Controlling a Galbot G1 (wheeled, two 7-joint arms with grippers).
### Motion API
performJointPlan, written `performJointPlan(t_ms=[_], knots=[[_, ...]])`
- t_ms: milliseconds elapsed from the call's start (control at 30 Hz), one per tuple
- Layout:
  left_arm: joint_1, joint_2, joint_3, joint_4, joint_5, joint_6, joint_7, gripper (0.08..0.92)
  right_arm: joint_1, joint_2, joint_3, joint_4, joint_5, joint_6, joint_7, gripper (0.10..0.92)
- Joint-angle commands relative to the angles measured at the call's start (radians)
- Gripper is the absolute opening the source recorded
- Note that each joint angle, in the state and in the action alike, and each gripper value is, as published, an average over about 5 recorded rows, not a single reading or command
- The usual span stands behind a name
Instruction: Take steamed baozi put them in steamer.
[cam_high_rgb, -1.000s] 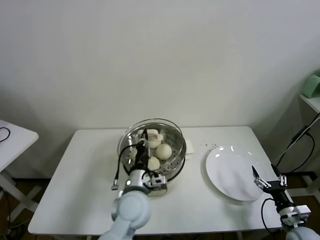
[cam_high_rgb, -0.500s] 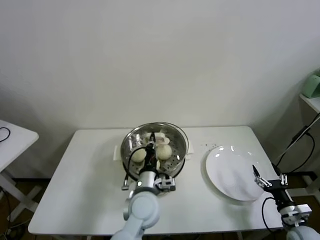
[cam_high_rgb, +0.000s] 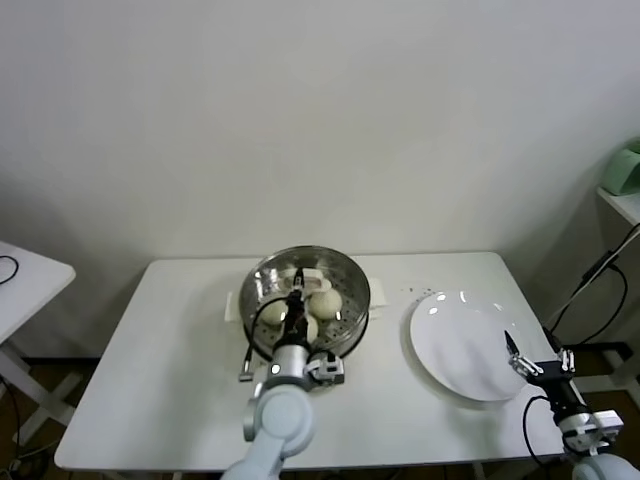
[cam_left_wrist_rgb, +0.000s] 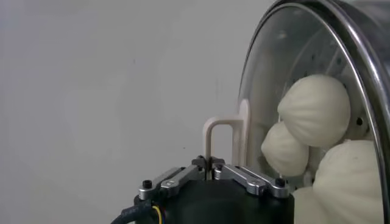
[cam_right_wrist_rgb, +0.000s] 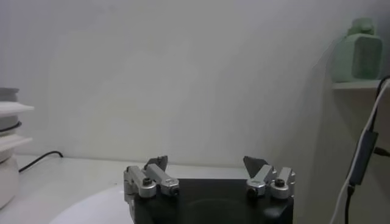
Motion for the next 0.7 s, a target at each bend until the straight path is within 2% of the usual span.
performJointPlan(t_ms=[33,133,233,533,700], knots=[[0.006,-0.005,-0.007,0.001,0.007,-0.01,-0.007,0.132,0.0,0.0,0.001,0.003,0.001,0.001,-0.002,0.823],[0.003,-0.003,-0.006,-0.004,-0.002,-0.012,-0.02,0.135,0.0,0.0,0.001,0.005,0.001,0.0,-0.001,0.823],[0.003,0.002,-0.006,-0.012,-0.013,-0.015,-0.028,0.178,0.001,0.001,0.001,0.006,0.001,0.0,-0.002,0.823],[0.021,0.021,-0.013,-0.043,-0.032,-0.026,-0.05,0.431,-0.001,0.006,0.002,0.006,0.001,0.002,-0.005,0.823],[0.056,0.066,-0.017,-0.112,-0.131,-0.026,-0.07,0.579,-0.006,0.005,0.003,0.008,0.001,0.003,-0.007,0.823]])
